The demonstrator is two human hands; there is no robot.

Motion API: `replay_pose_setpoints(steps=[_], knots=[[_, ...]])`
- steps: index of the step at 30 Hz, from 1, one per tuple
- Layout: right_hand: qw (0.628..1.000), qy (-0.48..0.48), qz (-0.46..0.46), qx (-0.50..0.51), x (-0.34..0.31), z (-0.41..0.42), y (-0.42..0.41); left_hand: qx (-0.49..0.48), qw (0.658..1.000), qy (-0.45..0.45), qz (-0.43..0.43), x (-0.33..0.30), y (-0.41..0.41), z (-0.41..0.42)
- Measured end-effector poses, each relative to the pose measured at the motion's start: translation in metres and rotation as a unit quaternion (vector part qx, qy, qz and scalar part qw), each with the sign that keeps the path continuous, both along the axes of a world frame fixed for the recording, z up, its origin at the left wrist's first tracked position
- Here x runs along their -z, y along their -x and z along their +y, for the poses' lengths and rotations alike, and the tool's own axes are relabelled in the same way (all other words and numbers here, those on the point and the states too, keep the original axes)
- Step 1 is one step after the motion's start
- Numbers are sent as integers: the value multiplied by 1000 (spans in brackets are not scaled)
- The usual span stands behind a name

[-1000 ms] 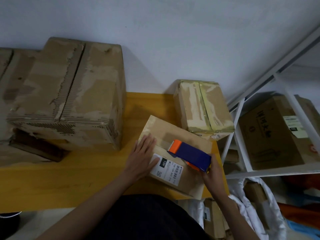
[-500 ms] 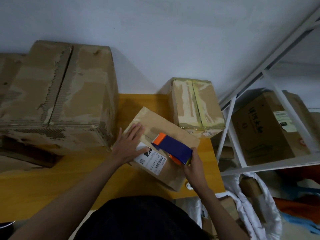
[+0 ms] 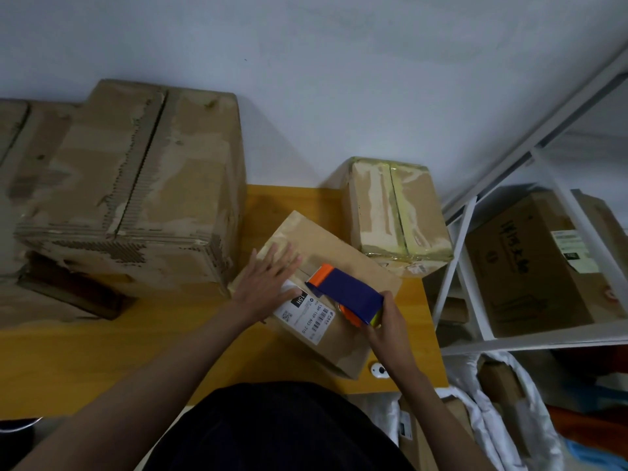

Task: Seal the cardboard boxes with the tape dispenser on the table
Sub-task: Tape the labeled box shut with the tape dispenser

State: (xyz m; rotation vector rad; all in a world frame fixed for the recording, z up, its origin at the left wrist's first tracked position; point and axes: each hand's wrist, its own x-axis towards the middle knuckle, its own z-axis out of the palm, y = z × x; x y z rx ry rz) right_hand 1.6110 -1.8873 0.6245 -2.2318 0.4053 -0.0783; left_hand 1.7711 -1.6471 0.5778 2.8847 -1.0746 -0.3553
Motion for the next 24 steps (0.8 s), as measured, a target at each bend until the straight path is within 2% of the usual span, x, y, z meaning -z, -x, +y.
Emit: replay_pose_setpoints(steps=[4,7,11,16,24], knots=[[1000,16,10,-10,2,-1,-2,15,1000,11,-16,6,5,-3],[1000,17,19,-11,1,0,-4,57,997,47,-11,10,13,-6],[999,17,24,-13,0,0,-6,56,996,75,10,6,17,-8],[999,19,34,-19,1,4,-12,30,998,55,19,3,9,-17],[998,27,48,-26,-2,16,-22,82,996,-1,40,0,-24,-8]])
